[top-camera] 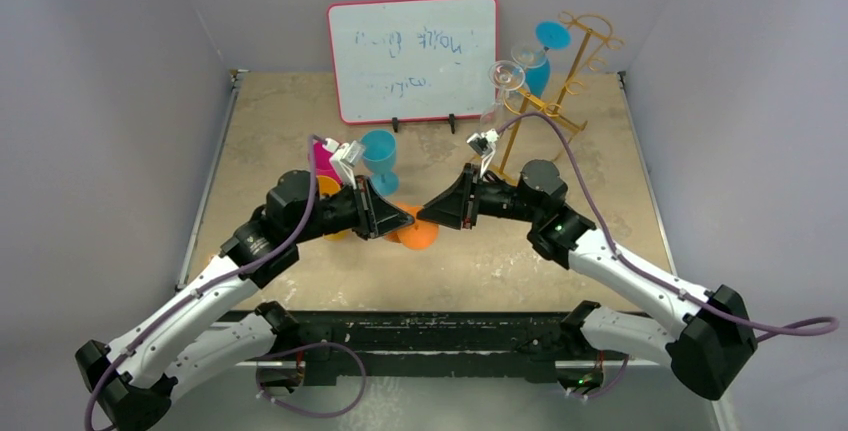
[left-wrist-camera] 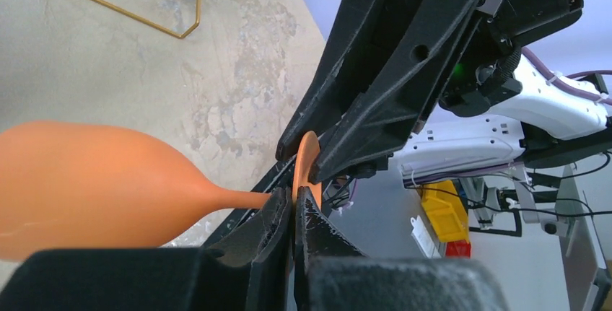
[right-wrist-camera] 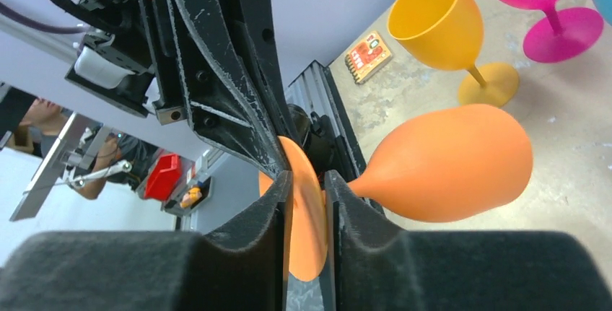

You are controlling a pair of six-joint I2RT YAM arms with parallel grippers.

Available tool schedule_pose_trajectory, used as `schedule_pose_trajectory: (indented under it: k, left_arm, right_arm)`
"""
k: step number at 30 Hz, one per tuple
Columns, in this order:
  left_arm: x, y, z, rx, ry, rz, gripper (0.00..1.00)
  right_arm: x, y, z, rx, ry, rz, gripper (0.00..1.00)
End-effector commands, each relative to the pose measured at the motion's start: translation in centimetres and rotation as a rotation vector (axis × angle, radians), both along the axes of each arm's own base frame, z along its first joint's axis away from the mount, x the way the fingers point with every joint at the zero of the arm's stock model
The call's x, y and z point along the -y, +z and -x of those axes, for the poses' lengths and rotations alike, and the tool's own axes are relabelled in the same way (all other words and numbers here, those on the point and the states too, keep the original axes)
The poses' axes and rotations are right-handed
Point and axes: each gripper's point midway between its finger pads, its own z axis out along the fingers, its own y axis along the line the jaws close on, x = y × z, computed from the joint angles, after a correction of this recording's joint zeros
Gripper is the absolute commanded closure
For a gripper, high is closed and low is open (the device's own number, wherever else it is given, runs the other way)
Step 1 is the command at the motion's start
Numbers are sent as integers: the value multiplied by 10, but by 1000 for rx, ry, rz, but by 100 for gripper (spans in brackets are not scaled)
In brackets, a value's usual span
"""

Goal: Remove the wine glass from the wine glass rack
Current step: Place the wine glass at the center of the board.

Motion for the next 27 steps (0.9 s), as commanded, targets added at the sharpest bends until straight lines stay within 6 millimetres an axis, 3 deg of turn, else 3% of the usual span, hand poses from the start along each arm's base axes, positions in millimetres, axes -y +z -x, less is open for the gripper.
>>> schedule_pose_trajectory:
  k: [1,8,13,15,18,22,27]
  left_arm:
    - [1,18,-7,98,5,11,100]
    - [-5,32,-8,150,30,23,100]
    - [-10,44,-4,179,40,49,100]
    - [-12,49,-1,193,36,60,100]
    - [-13,56,3,217,27,79,100]
    - [-10,61,6,235,2,96,100]
    - [-8,60,5,235,-8,96,100]
  right_arm:
    - [-7,29,15,96,95,-105,65]
    - [-3,18,18,104,97,-74,47]
    - [4,-4,11,24,19,18,46]
    - [9,-3,9,11,-38,-21,39]
    - [9,19,24,59,36,-137,37]
    - [-5,15,36,38,178,-92,41]
    - [-14,21,39,51,212,-114,61]
